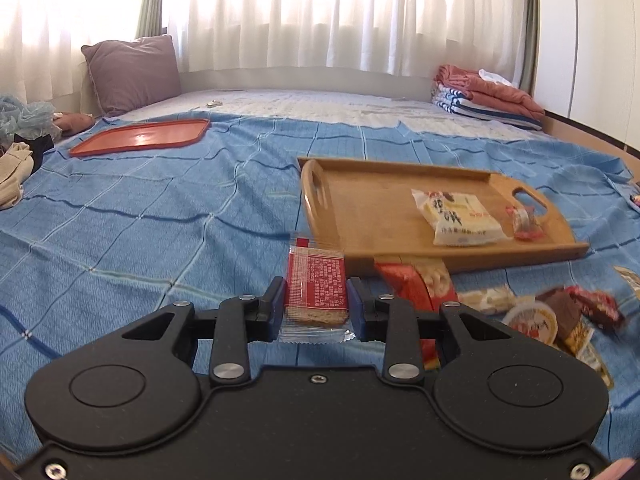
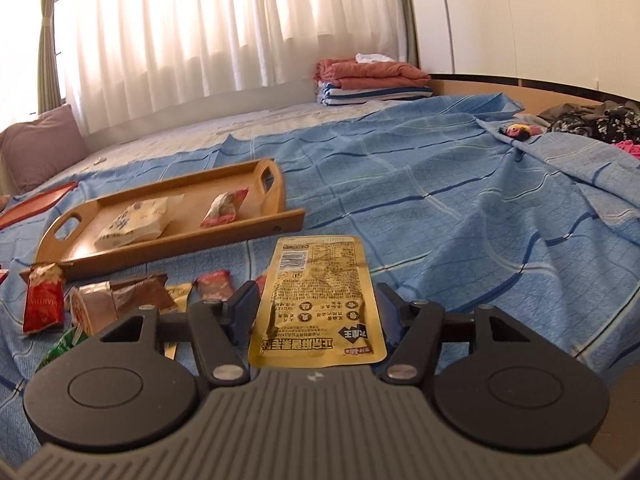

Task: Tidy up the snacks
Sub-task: 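Lower both held snacks onto the wooden tray and open both grippers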

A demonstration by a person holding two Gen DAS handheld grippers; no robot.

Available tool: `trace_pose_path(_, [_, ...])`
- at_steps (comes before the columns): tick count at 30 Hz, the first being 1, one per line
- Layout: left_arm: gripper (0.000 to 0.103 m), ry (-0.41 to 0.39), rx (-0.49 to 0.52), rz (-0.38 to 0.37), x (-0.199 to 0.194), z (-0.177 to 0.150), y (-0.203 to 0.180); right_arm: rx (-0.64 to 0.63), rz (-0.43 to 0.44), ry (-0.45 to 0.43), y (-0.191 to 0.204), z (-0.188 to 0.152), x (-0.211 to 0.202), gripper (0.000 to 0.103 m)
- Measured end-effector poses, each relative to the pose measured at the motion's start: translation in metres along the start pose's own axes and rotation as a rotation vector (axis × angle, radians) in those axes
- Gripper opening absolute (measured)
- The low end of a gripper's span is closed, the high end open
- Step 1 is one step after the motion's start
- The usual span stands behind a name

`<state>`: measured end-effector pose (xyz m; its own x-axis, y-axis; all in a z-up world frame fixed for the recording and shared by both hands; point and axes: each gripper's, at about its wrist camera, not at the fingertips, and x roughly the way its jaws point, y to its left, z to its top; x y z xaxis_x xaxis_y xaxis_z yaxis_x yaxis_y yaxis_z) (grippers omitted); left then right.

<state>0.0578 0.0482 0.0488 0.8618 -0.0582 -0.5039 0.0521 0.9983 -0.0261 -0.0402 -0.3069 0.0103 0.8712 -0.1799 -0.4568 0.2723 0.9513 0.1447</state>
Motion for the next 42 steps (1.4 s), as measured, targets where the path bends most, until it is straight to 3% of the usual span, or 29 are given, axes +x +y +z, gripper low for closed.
trace_pose_path(5, [0.031,-0.011,0.000,-0.030,0.009,0.027,-0.003,0.034,0.008,-0.039,-0.005,0.023,0.002,0.065])
trace_pose_path(10, [0.031,-0.002,-0.018,-0.064,0.026,0.055,-0.012,0.030,0.086,-0.058,0.011,0.056,0.017,0.065])
trace_pose_path(17, [0.031,0.064,-0.023,-0.115,0.069,0.093,-0.028,0.031,0.225,-0.007,0.052,0.105,0.066,0.065])
trace_pose_path(23, [0.031,0.136,-0.001,-0.096,0.113,0.096,-0.041,0.047,0.313,0.114,0.085,0.129,0.121,0.065])
trace_pose_path(29, [0.031,0.186,0.001,-0.094,0.143,0.087,-0.047,0.028,0.293,0.194,0.105,0.129,0.165,0.065])
trace_pose_path(42, [0.031,0.174,0.048,-0.170,0.165,0.082,-0.064,0.015,0.259,0.278,0.116,0.120,0.215,0.065])
